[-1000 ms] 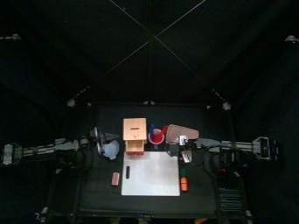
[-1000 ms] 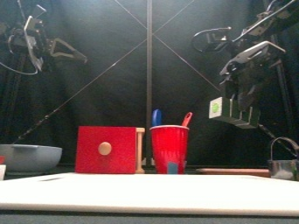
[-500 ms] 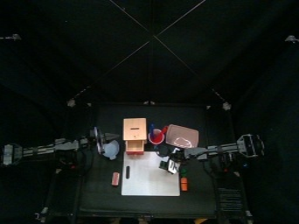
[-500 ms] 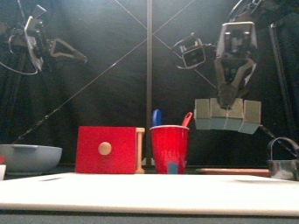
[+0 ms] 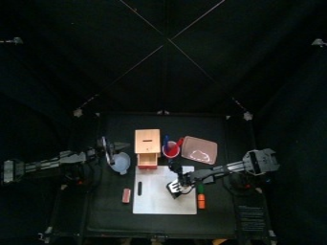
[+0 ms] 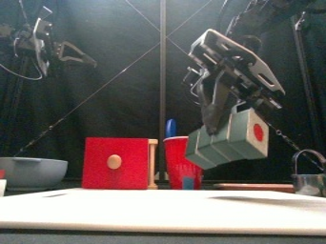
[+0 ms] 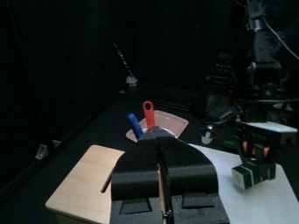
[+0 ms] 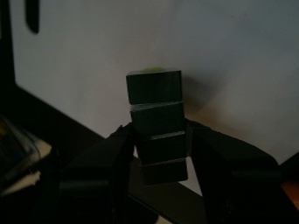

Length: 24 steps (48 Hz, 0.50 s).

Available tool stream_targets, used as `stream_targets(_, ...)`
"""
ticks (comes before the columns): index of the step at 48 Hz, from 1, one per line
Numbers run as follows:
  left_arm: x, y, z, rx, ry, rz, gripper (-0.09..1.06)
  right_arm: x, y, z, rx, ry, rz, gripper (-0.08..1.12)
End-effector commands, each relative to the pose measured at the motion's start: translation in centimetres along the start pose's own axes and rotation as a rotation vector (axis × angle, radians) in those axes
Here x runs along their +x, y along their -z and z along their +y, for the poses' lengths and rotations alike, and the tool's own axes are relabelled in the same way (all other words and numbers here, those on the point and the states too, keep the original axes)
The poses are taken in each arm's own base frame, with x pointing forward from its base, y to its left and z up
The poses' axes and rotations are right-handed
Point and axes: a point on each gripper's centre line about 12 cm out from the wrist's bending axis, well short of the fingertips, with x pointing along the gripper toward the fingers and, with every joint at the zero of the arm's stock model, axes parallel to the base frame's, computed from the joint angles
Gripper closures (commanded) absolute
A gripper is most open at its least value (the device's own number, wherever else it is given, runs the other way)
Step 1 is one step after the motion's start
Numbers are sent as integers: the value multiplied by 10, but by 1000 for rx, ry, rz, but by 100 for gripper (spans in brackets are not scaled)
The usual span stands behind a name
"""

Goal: Place sushi on board then cut the sushi with the knife then place the pieces on the plate
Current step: Place the sushi on the board

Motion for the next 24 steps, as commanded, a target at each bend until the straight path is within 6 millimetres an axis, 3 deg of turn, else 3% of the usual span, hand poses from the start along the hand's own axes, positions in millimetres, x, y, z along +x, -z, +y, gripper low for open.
stream_targets(1,3,-11,2,-28,-17,-31,93,-4,2,13,90,3,-39,39)
stream_targets(15,4,-8,9,-87,-56,-25,92,-12,-12,31,274,116,-302,39)
stream_targets(24,3,-8,12,-61,-69,-45,92,2,-18,43,297,144,-345,38)
